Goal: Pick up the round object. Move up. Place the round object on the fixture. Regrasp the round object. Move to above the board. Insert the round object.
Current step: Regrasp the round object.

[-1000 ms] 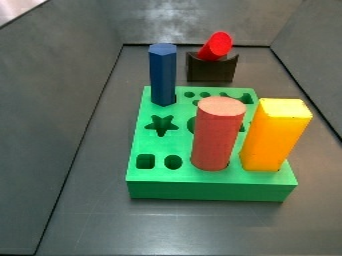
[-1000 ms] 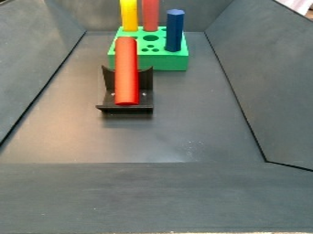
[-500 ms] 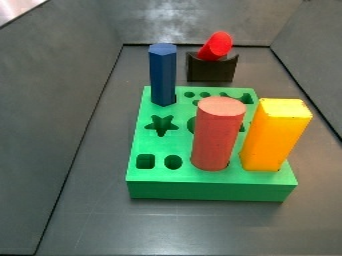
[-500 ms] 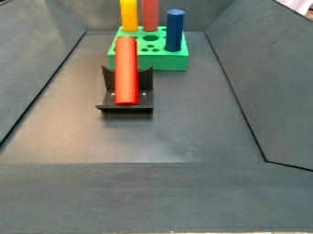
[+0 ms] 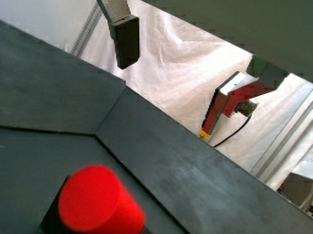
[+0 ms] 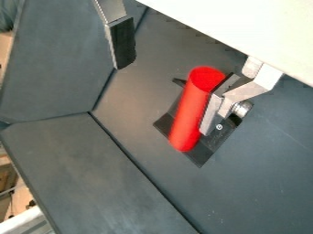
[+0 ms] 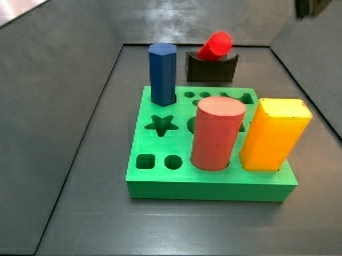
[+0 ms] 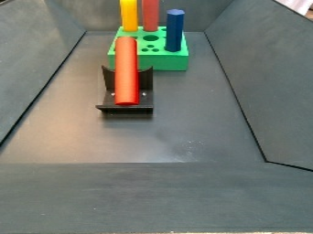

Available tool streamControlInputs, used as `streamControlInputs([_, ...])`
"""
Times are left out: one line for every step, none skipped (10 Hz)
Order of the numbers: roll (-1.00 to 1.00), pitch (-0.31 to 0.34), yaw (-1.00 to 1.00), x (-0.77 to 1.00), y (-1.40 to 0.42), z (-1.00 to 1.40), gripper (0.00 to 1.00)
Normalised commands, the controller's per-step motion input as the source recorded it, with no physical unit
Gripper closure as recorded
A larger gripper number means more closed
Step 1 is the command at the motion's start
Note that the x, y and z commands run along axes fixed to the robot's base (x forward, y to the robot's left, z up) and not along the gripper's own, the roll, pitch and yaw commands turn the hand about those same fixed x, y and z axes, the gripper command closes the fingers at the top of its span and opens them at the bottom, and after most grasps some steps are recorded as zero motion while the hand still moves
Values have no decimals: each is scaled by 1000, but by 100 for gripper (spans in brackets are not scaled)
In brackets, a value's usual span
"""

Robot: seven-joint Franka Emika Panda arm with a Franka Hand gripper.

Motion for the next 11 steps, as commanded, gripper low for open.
streamControlInputs([74,-49,52,47,42,-1000,0])
streamControlInputs([57,-62,43,53,42,-1000,0])
streamControlInputs([57,-68,37,55,40,-1000,0])
streamControlInputs([61,-75,18,62,35,-1000,0])
streamControlInputs([58,-77,11,68,35,-1000,0])
streamControlInputs([58,-69,-3,77,31,-1000,0])
streamControlInputs([62,-63,-8,82,27,-988,0])
streamControlInputs([65,-42,-16,75,13,-694,0])
streamControlInputs([63,-33,-19,74,5,-582,0])
streamControlInputs([66,-14,-15,74,-3,-360,0])
streamControlInputs([72,-2,-5,76,-2,-205,0])
